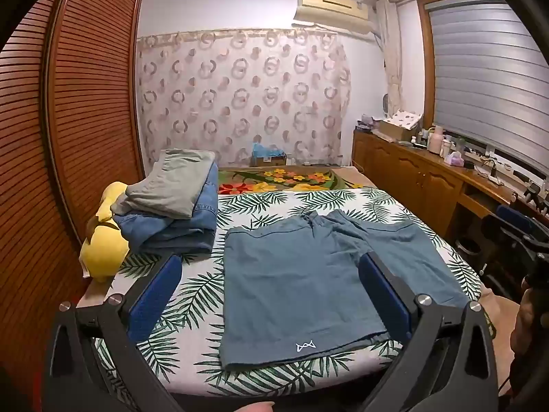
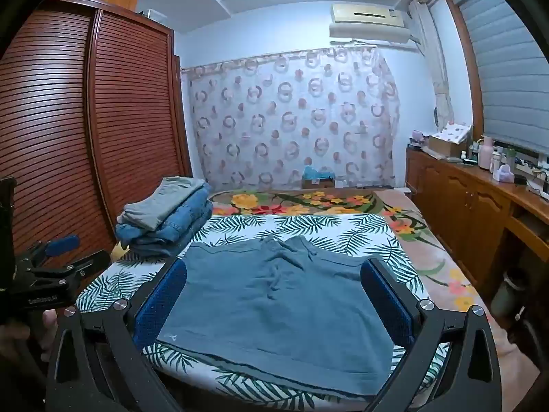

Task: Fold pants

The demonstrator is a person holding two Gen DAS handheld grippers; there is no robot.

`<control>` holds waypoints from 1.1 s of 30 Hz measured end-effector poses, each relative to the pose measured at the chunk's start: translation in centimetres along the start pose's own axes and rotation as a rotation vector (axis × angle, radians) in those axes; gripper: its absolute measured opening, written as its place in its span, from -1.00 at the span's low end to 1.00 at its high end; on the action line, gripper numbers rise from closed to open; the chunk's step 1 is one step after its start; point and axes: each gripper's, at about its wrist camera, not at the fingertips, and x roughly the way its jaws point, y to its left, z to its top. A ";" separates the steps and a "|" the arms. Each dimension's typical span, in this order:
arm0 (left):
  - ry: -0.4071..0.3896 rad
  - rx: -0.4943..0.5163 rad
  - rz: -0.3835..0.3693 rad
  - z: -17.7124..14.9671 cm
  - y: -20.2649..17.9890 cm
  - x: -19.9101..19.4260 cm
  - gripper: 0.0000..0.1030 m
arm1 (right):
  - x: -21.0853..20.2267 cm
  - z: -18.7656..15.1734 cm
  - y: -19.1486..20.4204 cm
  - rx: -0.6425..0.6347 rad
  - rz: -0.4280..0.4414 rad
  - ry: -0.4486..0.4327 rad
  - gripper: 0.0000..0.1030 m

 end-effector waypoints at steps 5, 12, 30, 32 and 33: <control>-0.008 -0.005 -0.002 0.0 0.0 -0.1 1.00 | -0.1 0.0 0.0 -0.001 0.002 -0.007 0.98; -0.009 -0.004 -0.001 0.0 0.0 0.0 1.00 | -0.1 0.1 -0.5 -0.006 0.006 -0.009 0.98; -0.011 -0.001 0.000 0.0 0.0 0.0 1.00 | -0.3 0.0 0.2 -0.014 -0.005 -0.018 0.98; -0.009 -0.002 -0.001 0.0 0.0 0.0 1.00 | -0.2 0.0 0.2 -0.013 -0.004 -0.018 0.98; -0.010 -0.002 -0.002 0.0 0.0 0.0 1.00 | -0.3 0.1 0.2 -0.014 -0.003 -0.020 0.98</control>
